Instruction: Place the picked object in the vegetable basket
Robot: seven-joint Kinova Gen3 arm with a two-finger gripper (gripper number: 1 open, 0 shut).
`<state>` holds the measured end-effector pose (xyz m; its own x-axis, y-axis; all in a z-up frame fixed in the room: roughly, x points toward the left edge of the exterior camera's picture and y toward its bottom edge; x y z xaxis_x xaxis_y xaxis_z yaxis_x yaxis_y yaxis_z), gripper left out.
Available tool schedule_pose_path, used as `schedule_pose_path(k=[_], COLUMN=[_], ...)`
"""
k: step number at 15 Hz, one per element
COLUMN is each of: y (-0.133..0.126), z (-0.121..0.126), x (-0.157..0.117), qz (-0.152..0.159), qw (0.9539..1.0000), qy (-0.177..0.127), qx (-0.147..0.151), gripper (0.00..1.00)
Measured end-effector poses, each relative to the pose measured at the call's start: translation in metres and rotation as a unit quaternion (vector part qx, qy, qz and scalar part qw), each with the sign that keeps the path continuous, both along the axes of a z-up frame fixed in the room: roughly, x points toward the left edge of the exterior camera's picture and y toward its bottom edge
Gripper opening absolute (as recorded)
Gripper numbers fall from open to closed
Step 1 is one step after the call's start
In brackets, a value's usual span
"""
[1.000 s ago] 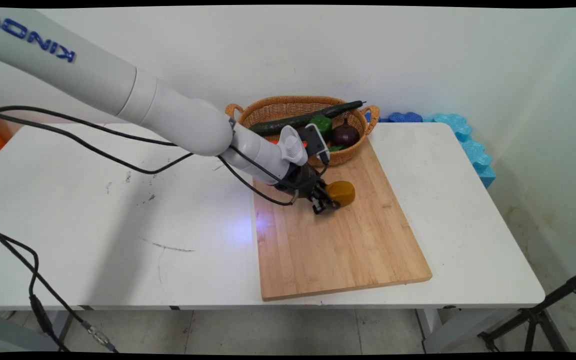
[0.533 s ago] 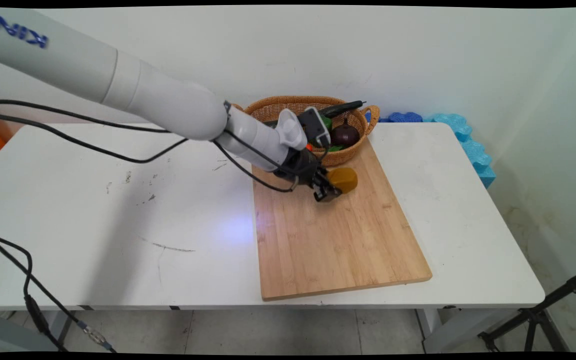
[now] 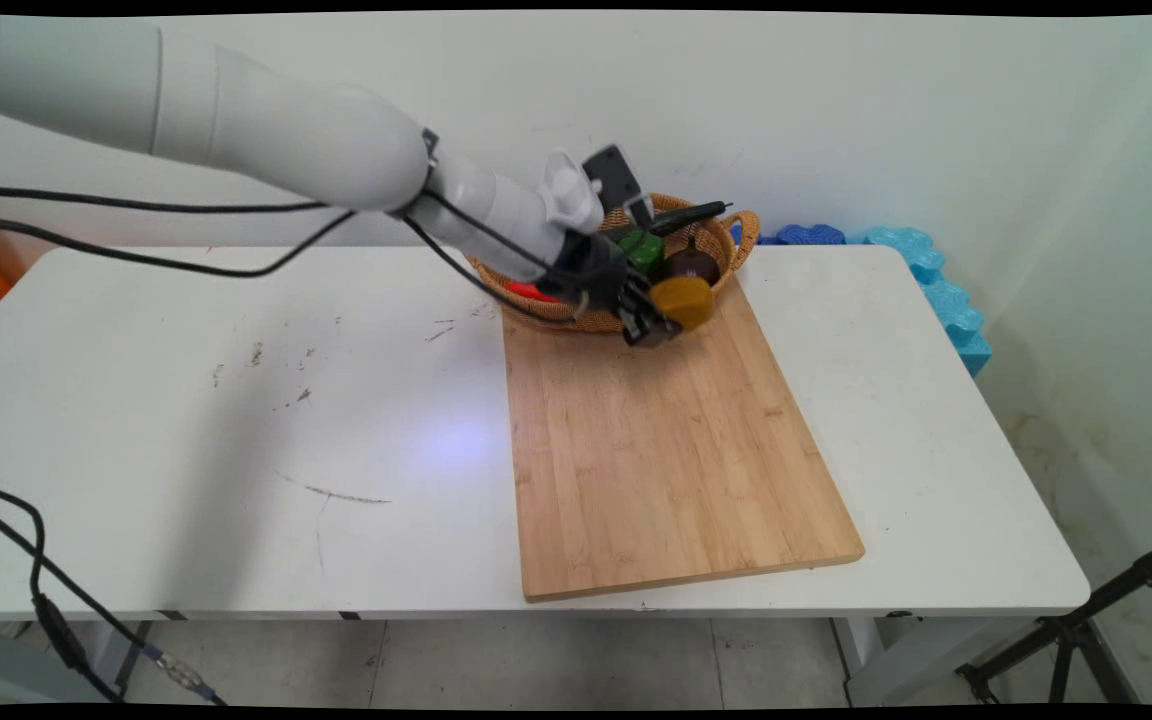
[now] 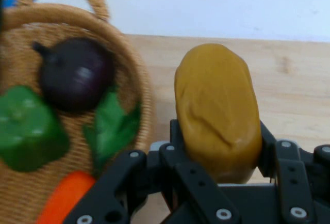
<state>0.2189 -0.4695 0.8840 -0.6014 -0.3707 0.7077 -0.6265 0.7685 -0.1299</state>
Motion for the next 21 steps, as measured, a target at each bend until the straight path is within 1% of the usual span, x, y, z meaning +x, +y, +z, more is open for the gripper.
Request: schedule_pose_path(k=[2, 5, 9, 11, 15, 21], y=[-0.007, -0.018, -0.038, -0.048, -0.069, -0.089], z=[0.012, 0.023, 0.026, 0.022, 0.005, -0.022], x=[0.012, 0.032, 0.061, 0.074, 0.095, 0.109], qz=[0.011, 0.029, 0.051, 0.059, 0.066, 0.061], qw=[0.9999, 0.9994, 0.9980, 0.9973, 0.9964, 0.9968], qy=[-0.004, -0.013, -0.030, -0.038, -0.049, -0.052], qx=[-0.008, -0.015, -0.021, -0.022, -0.018, -0.004], gripper=[0.00, 0.00, 0.00, 0.00, 0.00, 0.00])
